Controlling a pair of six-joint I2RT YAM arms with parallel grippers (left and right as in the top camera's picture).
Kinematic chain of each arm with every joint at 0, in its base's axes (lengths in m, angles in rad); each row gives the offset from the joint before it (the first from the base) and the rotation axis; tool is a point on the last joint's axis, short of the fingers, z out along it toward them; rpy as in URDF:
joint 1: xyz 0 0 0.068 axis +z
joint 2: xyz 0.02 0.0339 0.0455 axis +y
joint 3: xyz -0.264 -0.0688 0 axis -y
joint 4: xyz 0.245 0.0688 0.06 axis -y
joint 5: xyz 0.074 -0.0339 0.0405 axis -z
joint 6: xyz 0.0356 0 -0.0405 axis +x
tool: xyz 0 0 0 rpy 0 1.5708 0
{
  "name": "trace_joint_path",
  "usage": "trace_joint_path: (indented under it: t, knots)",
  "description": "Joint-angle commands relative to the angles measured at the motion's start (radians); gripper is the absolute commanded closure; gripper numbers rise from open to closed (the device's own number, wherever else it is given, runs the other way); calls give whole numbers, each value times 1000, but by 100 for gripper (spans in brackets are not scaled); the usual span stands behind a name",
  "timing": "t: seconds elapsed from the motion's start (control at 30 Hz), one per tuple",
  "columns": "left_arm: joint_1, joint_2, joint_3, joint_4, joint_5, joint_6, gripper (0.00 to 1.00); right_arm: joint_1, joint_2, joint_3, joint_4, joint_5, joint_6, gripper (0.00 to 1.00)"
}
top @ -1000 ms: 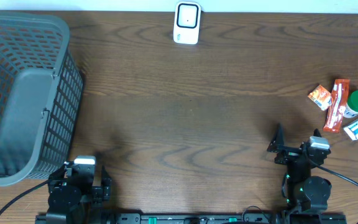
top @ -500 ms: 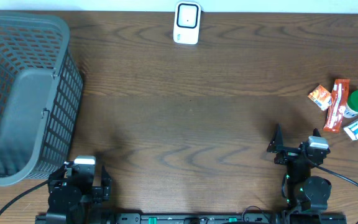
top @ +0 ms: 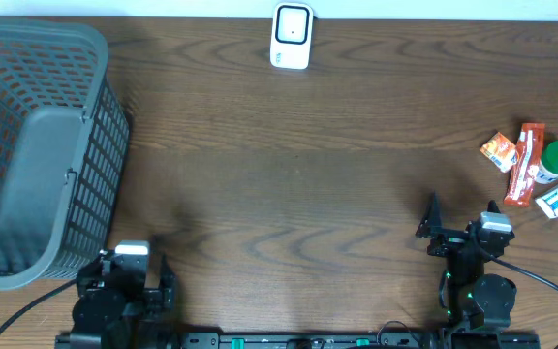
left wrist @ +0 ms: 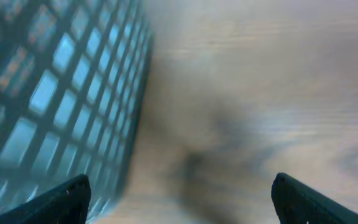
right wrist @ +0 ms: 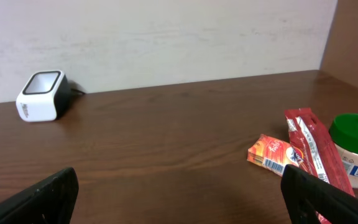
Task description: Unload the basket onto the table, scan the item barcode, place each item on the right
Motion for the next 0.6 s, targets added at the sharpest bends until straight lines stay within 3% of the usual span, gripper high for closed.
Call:
trace_joint_path:
  t: [0.0,0.3,0.4,0.57]
  knots:
    - [7,-6,-27,147,138,-27,8,10,-6,-2,-5,-8,-16,1]
    - [32,-15,-391,811,236,-28,8,10,-6,-2,-5,-8,-16,1]
    - [39,-41,-475,911,228,-27,8,10,-6,-2,-5,-8,-16,1]
    - [102,-93,-544,923,225,-27,8,10,-6,-2,-5,-8,-16,1]
